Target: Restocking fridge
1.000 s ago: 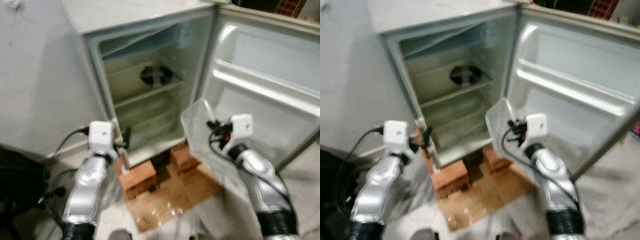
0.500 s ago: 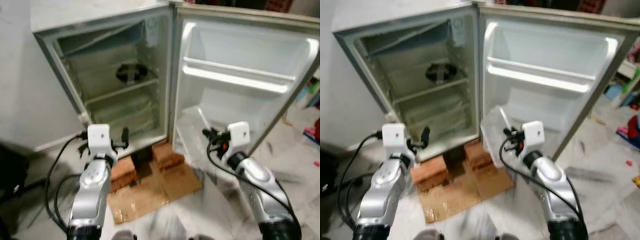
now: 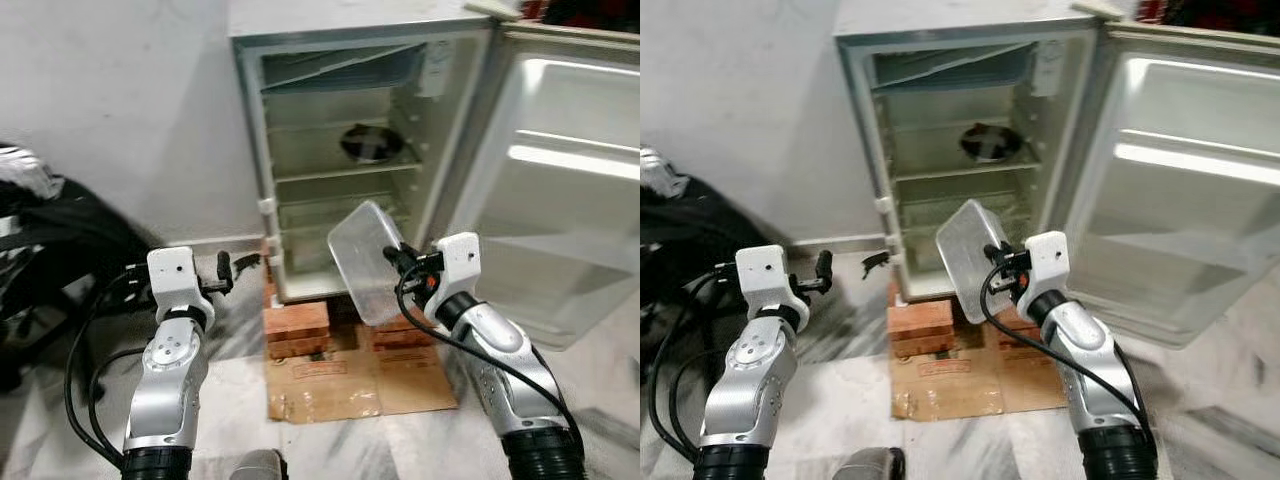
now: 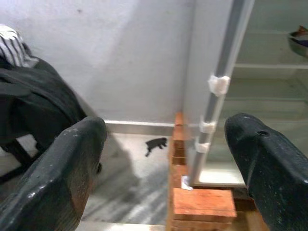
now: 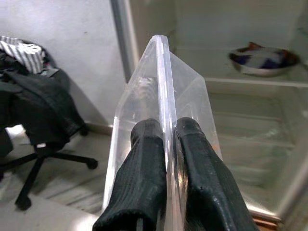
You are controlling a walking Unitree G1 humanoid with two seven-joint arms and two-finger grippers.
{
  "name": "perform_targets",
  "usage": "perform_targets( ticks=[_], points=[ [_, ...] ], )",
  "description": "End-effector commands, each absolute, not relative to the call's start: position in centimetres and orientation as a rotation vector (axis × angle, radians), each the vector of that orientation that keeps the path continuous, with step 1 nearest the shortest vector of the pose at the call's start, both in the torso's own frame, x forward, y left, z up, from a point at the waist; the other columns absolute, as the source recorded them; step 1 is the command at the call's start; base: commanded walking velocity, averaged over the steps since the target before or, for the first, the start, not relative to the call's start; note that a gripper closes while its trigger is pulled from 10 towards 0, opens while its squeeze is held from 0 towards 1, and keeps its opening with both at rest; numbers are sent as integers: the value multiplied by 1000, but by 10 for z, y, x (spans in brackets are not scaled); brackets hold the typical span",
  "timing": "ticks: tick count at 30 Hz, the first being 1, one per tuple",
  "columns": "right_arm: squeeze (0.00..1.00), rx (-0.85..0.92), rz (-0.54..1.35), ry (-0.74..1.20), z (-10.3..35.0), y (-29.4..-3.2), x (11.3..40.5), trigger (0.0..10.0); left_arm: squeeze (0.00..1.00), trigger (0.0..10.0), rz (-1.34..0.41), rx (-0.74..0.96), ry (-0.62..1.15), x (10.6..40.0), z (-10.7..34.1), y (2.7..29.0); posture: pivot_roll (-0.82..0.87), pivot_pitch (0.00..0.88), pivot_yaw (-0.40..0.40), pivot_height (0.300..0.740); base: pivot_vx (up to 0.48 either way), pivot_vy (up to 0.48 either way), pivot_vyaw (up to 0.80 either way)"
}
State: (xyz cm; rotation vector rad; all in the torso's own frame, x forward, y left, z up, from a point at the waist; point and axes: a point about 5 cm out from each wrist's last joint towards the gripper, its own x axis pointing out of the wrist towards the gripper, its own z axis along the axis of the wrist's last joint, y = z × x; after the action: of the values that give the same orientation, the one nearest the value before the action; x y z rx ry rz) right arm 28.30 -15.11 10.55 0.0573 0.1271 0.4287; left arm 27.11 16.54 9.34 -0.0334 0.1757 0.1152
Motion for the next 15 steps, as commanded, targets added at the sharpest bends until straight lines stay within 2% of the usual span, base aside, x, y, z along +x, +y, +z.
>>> perform_targets(
  ticks=[1, 8, 15],
  points=[
    [0, 51, 432, 105, 110, -151, 284, 10000, 0, 10000, 110, -23, 151, 270, 97, 167, 35, 0, 26, 740, 0, 0, 800],
    [0, 84, 370, 121, 107, -153, 287, 10000, 0, 10000, 117, -44, 157, 269, 95, 171, 35, 0, 25, 740, 0, 0, 0],
    [0, 99, 388, 129, 108, -148, 286, 10000, 0, 10000, 123, -73, 166, 269, 93, 168, 34, 0, 21, 740, 318, 47, 0]
  ],
)
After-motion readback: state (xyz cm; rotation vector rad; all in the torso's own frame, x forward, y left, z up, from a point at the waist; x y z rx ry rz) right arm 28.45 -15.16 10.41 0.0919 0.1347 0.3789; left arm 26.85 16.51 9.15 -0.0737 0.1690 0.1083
